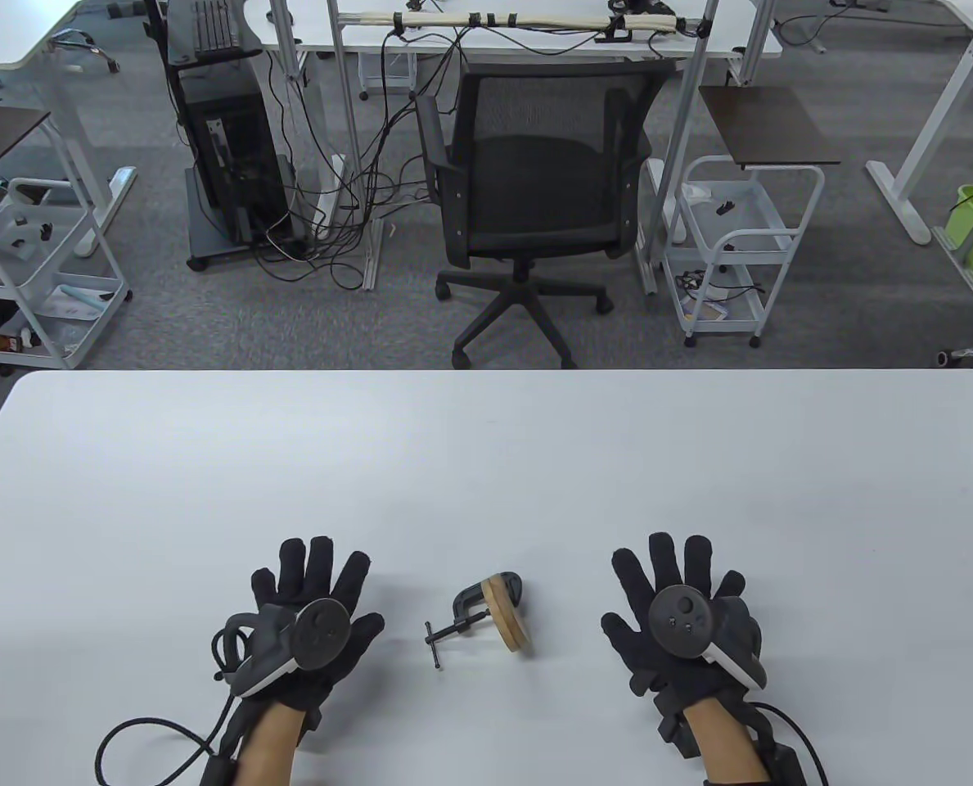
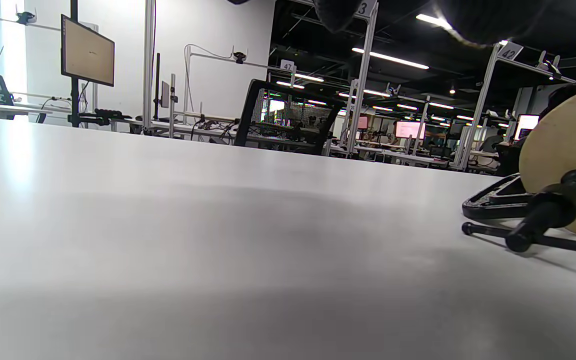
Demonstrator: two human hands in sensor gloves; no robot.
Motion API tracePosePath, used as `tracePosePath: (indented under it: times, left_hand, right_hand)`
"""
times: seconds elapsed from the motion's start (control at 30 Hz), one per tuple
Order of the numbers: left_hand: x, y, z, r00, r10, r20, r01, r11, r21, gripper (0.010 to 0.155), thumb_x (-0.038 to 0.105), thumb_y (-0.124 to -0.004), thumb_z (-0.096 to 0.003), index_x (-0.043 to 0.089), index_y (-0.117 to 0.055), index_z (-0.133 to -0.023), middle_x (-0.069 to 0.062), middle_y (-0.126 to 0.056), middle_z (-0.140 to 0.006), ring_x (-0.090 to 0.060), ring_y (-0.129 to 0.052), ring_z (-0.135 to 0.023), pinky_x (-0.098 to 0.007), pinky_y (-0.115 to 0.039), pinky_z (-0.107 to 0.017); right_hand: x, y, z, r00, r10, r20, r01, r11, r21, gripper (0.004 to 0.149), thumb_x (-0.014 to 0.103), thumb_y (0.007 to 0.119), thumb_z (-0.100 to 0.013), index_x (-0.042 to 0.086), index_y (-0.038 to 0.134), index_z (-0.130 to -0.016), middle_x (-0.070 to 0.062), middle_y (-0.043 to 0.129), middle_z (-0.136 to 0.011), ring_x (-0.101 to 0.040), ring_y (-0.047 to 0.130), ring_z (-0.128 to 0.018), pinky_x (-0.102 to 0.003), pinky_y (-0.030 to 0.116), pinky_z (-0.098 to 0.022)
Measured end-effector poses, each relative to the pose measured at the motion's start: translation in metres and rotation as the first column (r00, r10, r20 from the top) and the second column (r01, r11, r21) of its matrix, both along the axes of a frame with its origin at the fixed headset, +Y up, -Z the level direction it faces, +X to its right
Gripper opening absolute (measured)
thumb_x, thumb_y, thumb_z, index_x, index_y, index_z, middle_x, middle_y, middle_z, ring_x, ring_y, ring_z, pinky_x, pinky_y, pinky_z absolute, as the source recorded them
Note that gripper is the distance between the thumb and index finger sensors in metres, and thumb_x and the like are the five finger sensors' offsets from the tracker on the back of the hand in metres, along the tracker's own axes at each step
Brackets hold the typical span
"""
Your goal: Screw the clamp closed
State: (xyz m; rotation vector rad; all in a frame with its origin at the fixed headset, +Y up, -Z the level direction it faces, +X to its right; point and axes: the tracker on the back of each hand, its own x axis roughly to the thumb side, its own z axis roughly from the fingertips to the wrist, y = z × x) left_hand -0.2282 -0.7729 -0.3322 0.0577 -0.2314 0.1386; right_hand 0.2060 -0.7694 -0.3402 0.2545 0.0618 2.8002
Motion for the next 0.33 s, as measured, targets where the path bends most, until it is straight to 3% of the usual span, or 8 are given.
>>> tracePosePath:
  times: [0.33]
  left_hand:
    - [0.0016, -0.0007, 0.0004, 1.0, 0.008, 0.004, -0.008, 1.0, -0.018, 0.081, 0.065, -0.067, -0.05, 0.03, -0.039, -0.117, -0.02, -0.02, -0.124, -0.055, -0.011, -0.108, -0.083, -0.029, -0.065]
  right_hand:
    - [0.0003, -0.0016, 0.0006, 1.0, 0.021, 0.006, -0.021, 0.999, -0.025, 0.082, 0.059, 0.072, -0.05, 0.031, 0.03, -0.114, -0.01, 0.005, -0.12, -0.049, -0.01, -0.099, -0.082, 0.001, -0.055]
